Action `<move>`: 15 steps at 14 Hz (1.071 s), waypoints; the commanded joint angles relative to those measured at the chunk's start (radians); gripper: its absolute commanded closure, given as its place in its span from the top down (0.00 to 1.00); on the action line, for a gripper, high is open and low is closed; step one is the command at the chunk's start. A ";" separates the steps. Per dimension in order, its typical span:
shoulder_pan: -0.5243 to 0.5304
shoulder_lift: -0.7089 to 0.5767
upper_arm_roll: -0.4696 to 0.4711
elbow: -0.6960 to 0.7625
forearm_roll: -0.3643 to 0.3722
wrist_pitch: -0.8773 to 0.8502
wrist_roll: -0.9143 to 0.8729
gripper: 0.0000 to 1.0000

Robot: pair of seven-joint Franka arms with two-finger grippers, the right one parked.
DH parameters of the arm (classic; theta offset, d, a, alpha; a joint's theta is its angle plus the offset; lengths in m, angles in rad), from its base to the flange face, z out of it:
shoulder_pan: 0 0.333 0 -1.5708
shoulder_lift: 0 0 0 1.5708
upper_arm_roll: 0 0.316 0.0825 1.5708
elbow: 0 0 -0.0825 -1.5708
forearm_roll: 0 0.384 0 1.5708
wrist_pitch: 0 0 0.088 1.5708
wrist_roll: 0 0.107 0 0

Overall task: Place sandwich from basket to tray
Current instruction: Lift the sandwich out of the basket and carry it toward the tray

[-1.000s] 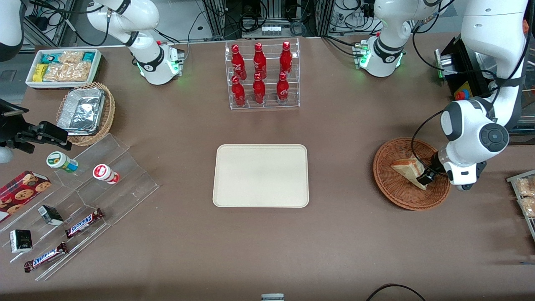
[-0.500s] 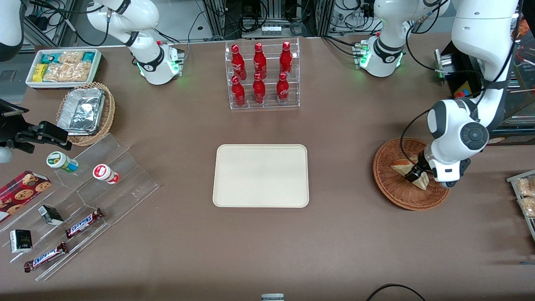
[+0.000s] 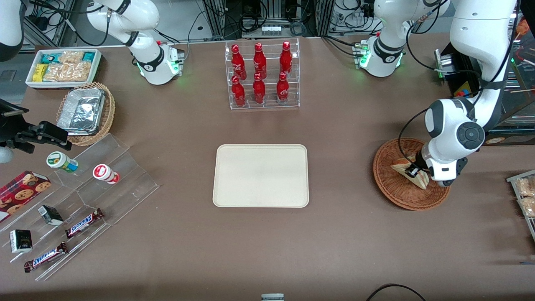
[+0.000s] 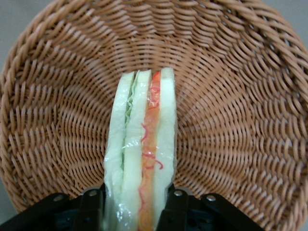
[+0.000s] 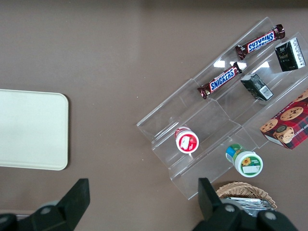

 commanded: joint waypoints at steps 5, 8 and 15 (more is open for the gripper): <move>-0.188 -0.111 0.005 0.180 0.018 -0.364 -0.001 0.11; -0.298 -0.079 0.004 0.221 0.020 -0.357 0.022 0.11; -0.521 0.075 -0.013 0.284 -0.014 -0.246 0.217 0.11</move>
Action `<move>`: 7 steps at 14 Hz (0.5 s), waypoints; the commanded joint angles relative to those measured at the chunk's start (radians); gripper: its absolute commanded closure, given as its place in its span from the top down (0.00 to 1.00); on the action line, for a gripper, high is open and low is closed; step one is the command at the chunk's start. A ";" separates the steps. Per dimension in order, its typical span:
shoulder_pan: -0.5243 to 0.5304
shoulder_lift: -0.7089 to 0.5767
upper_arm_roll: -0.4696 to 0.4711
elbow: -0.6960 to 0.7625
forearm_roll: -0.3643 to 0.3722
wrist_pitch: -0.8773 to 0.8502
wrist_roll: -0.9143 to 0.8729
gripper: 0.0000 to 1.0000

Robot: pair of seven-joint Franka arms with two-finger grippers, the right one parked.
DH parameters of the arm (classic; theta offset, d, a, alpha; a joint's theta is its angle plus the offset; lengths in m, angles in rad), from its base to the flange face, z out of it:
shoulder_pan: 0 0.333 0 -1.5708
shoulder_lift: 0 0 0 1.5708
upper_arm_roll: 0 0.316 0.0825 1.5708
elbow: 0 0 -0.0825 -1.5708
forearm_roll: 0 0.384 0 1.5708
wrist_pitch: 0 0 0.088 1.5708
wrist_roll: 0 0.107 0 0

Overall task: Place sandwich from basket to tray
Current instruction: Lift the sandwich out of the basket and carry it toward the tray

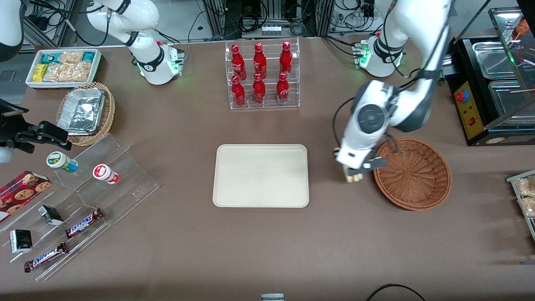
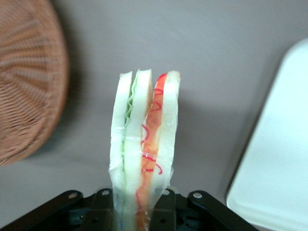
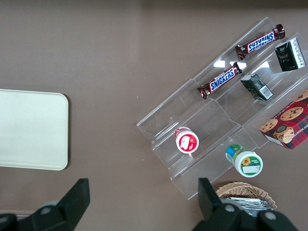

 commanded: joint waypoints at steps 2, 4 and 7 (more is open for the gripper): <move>-0.051 0.109 -0.024 0.176 -0.069 -0.003 0.085 0.10; -0.062 0.194 -0.056 0.286 -0.070 -0.002 0.087 0.10; -0.096 0.254 -0.076 0.343 -0.064 0.006 0.088 0.08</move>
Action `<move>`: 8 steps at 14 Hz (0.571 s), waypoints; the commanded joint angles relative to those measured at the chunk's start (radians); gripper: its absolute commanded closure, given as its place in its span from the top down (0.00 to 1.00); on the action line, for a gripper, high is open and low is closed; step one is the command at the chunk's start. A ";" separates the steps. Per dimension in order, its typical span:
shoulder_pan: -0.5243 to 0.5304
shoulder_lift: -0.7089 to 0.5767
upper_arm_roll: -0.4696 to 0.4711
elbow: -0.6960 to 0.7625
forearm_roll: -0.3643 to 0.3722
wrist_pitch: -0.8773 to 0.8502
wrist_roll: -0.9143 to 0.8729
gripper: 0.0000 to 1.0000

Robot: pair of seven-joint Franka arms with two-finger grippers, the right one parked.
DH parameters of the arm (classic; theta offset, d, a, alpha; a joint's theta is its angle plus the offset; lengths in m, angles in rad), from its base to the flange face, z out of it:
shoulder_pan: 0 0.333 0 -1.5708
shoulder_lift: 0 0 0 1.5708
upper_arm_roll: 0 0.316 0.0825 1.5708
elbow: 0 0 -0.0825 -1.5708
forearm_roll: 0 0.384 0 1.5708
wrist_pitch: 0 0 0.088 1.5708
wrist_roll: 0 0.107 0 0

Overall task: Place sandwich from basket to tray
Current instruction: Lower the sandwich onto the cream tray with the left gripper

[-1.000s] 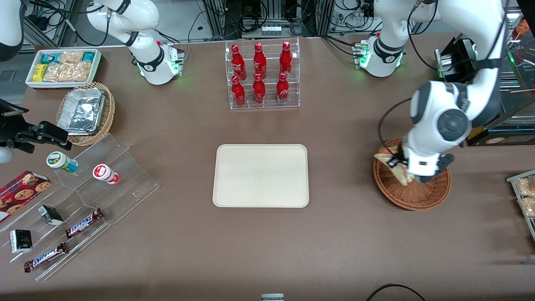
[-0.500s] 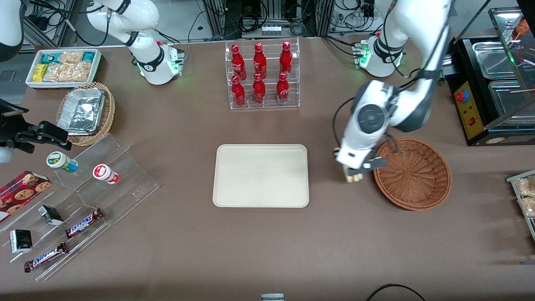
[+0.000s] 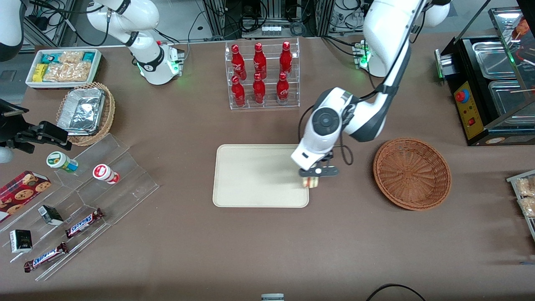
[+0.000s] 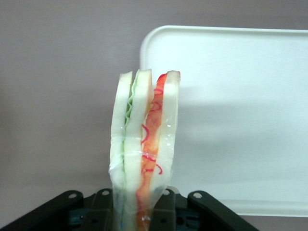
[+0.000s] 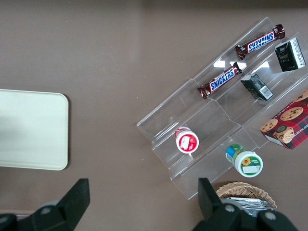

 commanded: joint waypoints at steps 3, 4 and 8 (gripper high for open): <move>-0.049 0.106 -0.003 0.095 -0.013 -0.009 0.041 0.10; -0.049 0.123 -0.008 0.124 -0.021 -0.009 0.071 0.11; -0.047 0.156 -0.008 0.141 -0.024 -0.007 0.076 0.16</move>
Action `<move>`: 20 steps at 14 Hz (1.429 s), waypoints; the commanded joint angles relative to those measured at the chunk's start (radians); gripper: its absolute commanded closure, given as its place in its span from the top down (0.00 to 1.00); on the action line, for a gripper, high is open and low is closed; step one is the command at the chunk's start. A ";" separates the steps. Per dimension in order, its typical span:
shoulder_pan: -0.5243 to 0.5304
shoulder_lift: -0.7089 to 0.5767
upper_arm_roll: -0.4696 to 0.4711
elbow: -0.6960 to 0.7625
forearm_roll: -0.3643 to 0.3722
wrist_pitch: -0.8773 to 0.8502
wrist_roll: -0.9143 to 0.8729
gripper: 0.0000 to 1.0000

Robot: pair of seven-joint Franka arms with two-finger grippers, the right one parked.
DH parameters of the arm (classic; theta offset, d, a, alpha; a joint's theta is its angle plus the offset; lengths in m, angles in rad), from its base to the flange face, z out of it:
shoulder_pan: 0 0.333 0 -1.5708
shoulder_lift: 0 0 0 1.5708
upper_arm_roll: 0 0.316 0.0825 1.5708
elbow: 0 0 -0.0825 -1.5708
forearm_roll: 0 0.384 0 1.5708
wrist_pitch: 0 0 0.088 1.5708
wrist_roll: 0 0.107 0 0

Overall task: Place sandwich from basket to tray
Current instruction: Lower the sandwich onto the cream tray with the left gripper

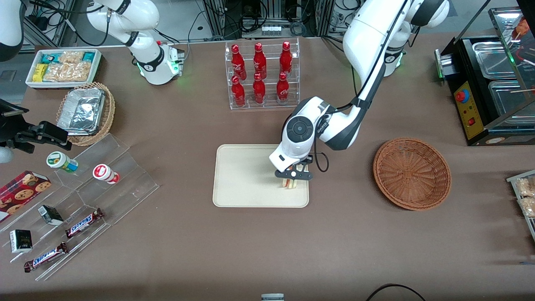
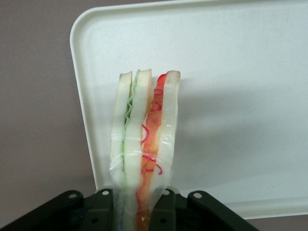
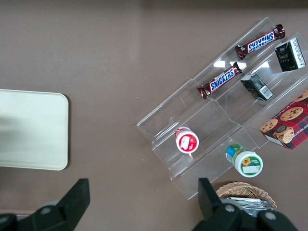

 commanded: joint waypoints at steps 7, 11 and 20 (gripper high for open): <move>-0.010 0.073 0.005 0.040 -0.077 0.071 -0.036 0.18; -0.012 0.082 0.006 0.061 -0.093 0.069 -0.036 0.22; -0.030 0.084 0.008 0.067 -0.080 0.069 -0.035 0.99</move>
